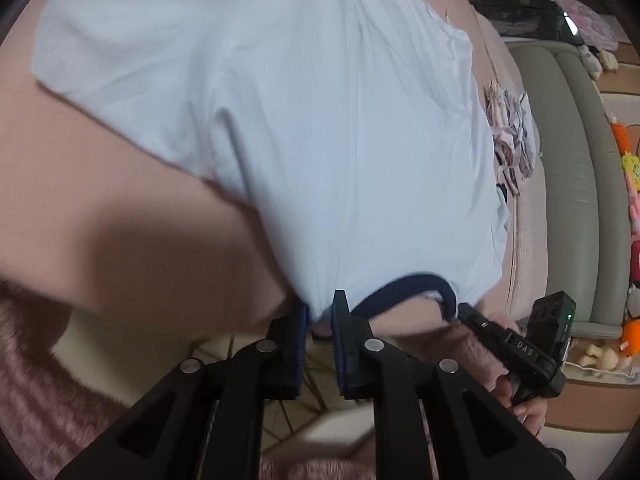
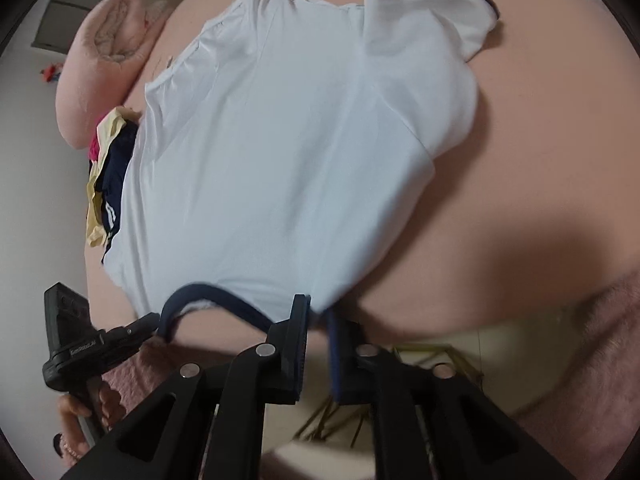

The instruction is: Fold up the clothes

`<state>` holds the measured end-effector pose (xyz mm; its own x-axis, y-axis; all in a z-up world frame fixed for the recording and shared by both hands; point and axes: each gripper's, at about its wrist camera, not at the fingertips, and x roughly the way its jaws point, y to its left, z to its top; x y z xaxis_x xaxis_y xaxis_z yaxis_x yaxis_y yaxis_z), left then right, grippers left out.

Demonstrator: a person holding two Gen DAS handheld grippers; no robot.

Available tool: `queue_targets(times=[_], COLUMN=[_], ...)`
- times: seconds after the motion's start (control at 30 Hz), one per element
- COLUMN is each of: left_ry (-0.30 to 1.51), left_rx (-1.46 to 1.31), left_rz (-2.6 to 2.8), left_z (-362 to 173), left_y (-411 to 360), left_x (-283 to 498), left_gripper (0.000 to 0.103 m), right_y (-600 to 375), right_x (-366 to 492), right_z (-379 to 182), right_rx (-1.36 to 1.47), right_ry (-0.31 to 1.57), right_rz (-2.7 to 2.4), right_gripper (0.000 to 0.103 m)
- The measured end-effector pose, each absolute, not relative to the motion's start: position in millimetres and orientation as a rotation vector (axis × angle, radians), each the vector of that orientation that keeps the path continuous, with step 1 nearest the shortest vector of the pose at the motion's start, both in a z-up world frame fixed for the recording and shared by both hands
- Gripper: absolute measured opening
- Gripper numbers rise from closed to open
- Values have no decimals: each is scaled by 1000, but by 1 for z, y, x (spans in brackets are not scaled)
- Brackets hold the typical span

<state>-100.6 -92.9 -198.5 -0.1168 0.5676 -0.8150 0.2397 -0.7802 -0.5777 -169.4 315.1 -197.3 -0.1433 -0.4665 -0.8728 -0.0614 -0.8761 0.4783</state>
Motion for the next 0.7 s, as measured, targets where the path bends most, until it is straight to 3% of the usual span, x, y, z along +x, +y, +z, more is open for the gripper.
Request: queue_targets(times=[0.23, 0.33, 0.47, 0.53, 0.67, 0.7], left_ry=[-763, -616, -398, -355, -513, -542], left_rx=[-1661, -1626, -1717, -1779, -1845, -1859], left_rz=[2155, 2215, 2228, 2173, 2069, 2052], left_z=[-157, -168, -194, -204, -202, -199], left_y=[-80, -58, -38, -42, -71, -76], left_x=[-127, -151, -159, -150, -139, -139], left_gripper=[12, 12, 13, 14, 15, 19], right_y=[297, 265, 247, 259, 289, 295], right_x=[-169, -189, -208, -198, -181, -180], right_z=[-132, -143, -192, -193, -194, -194], right_rx=[1570, 1545, 1725, 1716, 1780, 1809], right_ry=[-305, -197, 9, -20, -103, -127], right_rz=[-2336, -2324, -2257, -2244, -2157, -2130], right_gripper=[11, 13, 14, 14, 14, 14])
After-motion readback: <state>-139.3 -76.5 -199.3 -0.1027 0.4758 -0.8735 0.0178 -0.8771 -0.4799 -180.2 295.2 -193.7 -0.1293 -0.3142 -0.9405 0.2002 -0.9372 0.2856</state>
